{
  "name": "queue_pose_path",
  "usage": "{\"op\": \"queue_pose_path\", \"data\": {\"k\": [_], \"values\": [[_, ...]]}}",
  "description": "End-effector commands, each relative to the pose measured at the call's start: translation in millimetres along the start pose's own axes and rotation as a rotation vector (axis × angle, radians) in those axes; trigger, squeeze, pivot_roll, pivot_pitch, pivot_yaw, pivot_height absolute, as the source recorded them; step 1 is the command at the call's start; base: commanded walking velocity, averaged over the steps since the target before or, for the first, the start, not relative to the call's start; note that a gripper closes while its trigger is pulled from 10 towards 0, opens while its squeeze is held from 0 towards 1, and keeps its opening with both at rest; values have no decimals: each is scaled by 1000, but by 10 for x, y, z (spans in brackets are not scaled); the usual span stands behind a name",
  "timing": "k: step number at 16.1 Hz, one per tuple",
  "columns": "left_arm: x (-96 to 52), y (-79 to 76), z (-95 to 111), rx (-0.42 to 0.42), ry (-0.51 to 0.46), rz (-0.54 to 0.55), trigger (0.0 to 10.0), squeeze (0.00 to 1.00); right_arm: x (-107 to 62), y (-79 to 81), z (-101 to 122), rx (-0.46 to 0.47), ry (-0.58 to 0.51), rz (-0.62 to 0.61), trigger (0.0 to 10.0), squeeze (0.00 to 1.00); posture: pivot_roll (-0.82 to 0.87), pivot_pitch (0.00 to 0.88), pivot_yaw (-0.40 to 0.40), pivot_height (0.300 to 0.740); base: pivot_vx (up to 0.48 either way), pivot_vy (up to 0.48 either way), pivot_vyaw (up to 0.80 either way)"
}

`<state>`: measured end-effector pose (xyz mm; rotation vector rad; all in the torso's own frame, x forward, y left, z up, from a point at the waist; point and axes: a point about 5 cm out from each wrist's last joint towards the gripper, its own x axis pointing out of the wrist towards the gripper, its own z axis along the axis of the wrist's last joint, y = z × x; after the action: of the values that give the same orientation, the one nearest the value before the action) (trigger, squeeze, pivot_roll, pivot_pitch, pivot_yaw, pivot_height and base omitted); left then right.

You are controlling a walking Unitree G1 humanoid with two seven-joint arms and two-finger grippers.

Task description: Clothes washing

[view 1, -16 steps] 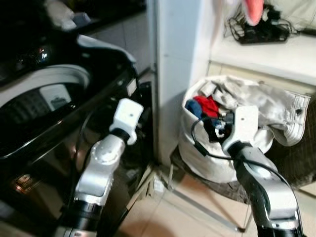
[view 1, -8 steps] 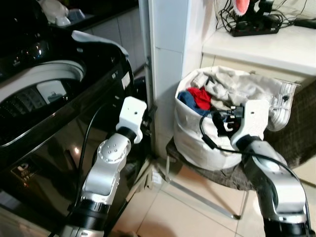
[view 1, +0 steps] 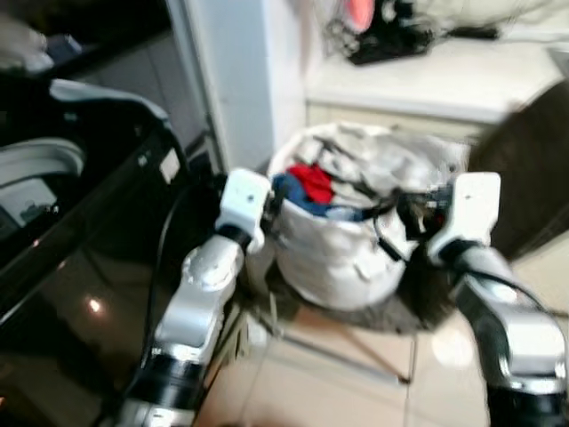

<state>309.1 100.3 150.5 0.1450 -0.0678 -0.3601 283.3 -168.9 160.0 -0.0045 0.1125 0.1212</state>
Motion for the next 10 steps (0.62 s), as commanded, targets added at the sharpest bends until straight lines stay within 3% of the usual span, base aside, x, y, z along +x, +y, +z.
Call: {"op": "queue_pose_path", "data": {"k": [1, 5, 7, 10], "values": [[9, 28, -4, 0, 3, 17, 10000, 0, 15, -10, 41, -14, -8, 11, 10000, 0, -21, 0, 31, 740, 349, 0, 0], [8, 46, -13, 2, 7, 29, 10000, 0, 26, -13, 55, -15, -10, 23, 10000, 0, -18, 0, 28, 740, 348, 0, 0], [9, 72, -11, 5, 6, 40, 10000, 0, 30, 60, 60, -56, -6, 87, 10000, 0, -17, 0, 28, 740, 347, 0, 0], [11, 91, -10, 7, 7, 48, 10000, 0, 35, 63, 57, -65, -6, 81, 10000, 0, -16, 0, 28, 740, 351, 0, 721]]}}
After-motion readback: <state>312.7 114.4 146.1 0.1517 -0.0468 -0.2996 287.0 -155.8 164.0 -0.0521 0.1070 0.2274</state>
